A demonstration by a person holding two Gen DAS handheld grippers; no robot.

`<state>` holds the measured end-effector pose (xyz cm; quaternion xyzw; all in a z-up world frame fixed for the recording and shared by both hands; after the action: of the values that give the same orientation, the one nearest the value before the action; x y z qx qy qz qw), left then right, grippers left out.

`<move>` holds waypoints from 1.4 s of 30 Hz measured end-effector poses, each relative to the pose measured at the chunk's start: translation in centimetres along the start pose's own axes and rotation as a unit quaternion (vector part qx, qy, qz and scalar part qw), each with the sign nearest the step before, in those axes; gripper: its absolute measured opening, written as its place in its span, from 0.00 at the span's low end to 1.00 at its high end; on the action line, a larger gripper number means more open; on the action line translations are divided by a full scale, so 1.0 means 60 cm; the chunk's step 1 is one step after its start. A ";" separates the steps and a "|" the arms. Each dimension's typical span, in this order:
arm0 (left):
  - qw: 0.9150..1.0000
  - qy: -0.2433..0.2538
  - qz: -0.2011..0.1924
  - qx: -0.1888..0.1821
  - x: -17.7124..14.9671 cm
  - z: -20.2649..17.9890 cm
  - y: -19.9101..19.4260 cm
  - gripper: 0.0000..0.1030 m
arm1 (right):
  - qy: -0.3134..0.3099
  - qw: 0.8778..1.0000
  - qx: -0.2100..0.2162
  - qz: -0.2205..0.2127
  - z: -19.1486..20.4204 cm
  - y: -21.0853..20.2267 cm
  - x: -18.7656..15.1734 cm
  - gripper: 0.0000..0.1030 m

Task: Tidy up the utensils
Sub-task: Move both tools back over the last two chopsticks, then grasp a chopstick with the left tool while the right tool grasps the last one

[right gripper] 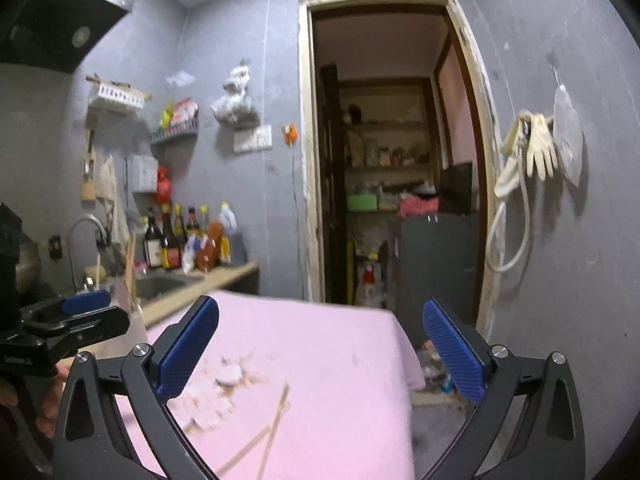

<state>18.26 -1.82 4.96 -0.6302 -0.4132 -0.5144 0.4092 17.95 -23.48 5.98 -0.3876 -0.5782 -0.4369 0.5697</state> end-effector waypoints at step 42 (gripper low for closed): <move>0.941 -0.035 0.336 -0.027 -0.182 -0.018 0.192 0.08 | 0.017 0.930 0.145 0.338 0.018 0.136 -0.180 0.28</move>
<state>27.33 -7.67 -6.69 -0.7608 -0.1771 -0.3361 0.5262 25.88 -19.33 -4.21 -0.4658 -0.4604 -0.1362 0.7433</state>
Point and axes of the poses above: each gripper's, at about its wrist camera, not at the fingertips, and y roughly the way its jaws point, z to its left, x to its top, the point moved 2 cm from there along y, roughly the way its jaws point, and after that the axes turned 14 degrees about -z, right-handed, at the moved point
